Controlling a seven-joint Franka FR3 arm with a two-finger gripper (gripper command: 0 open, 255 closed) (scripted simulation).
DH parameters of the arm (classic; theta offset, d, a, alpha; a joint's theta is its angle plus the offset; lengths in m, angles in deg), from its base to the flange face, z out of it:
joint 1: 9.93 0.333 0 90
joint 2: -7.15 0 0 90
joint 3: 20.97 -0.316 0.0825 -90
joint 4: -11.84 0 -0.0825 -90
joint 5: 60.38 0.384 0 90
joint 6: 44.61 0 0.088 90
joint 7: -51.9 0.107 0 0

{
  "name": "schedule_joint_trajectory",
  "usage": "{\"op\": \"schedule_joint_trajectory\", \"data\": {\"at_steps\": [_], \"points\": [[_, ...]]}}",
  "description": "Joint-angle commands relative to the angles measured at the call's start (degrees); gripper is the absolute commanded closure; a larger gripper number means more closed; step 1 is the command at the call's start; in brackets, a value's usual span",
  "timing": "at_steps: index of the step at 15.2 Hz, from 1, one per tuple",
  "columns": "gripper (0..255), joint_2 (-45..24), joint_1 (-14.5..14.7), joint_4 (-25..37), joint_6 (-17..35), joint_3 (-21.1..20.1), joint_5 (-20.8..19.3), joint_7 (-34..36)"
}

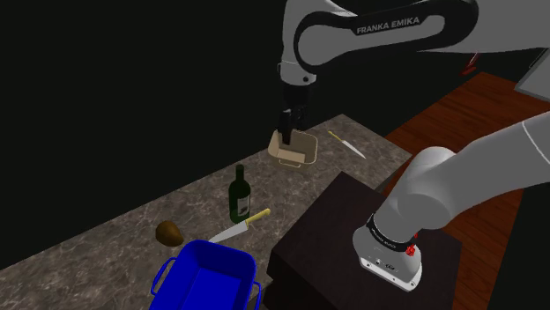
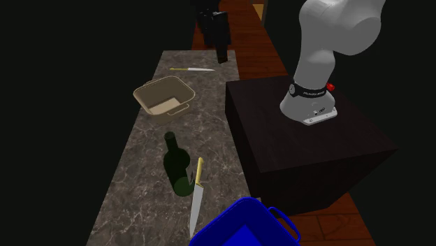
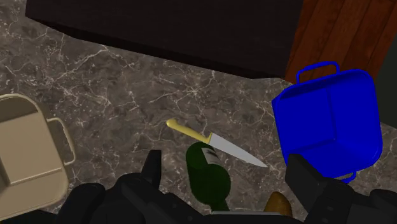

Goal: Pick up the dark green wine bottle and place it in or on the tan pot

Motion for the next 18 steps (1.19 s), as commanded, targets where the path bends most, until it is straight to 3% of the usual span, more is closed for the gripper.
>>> {"op": "schedule_joint_trajectory", "data": {"at_steps": [1, 10, 18], "points": [[0, -4.0, 0.2, 0.4, 4.1, -1.0, 0.2, 0.8], [0, -23.1, 0.8, 5.8, 18.7, -4.1, -1.7, 4.5], [0, -39.2, 2.1, 14.1, 27.1, -4.9, -5.8, 8.5]]}}
